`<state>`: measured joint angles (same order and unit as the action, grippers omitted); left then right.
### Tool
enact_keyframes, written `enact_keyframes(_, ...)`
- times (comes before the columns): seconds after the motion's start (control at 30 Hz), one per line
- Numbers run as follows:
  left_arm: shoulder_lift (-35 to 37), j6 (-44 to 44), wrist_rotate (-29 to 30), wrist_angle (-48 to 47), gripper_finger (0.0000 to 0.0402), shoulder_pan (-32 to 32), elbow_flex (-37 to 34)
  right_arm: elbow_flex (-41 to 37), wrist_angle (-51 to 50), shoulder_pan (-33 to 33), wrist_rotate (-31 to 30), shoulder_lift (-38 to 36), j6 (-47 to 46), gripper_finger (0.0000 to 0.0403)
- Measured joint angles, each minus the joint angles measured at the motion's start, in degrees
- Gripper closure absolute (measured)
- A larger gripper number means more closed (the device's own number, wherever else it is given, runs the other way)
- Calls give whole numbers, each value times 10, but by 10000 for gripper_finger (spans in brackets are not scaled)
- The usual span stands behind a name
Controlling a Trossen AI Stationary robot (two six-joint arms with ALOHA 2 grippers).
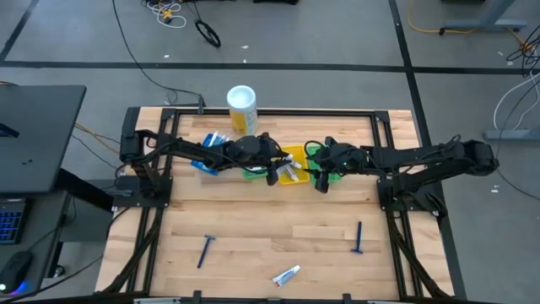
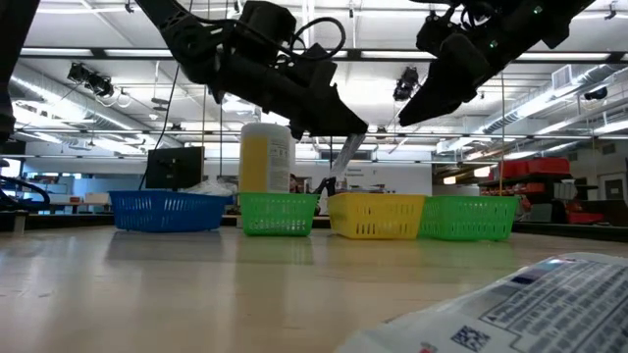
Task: Pick & Place Travel size toiletries
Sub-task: Put the toothpaste into the yellow bin
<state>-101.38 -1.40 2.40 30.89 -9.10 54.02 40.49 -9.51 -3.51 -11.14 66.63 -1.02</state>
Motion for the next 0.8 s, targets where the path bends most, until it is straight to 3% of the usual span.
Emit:
enact_keyframes(0.17,0,8,11,12,294,0,0,0,30,0,37,4,-2,199)
enact_keyframes(0.4,10,18,12,83,294,0,1,-18,82,-4,38,38,-25,199)
enact_keyframes(0.53,27,23,-5,89,294,0,1,-59,198,-21,52,49,0,199)
enact_keyframes(0.73,44,56,-27,96,294,2,1,-124,389,-82,187,51,-18,199)
enact_keyframes(0.8,44,60,-33,104,294,1,1,-142,447,-98,205,52,-32,199)
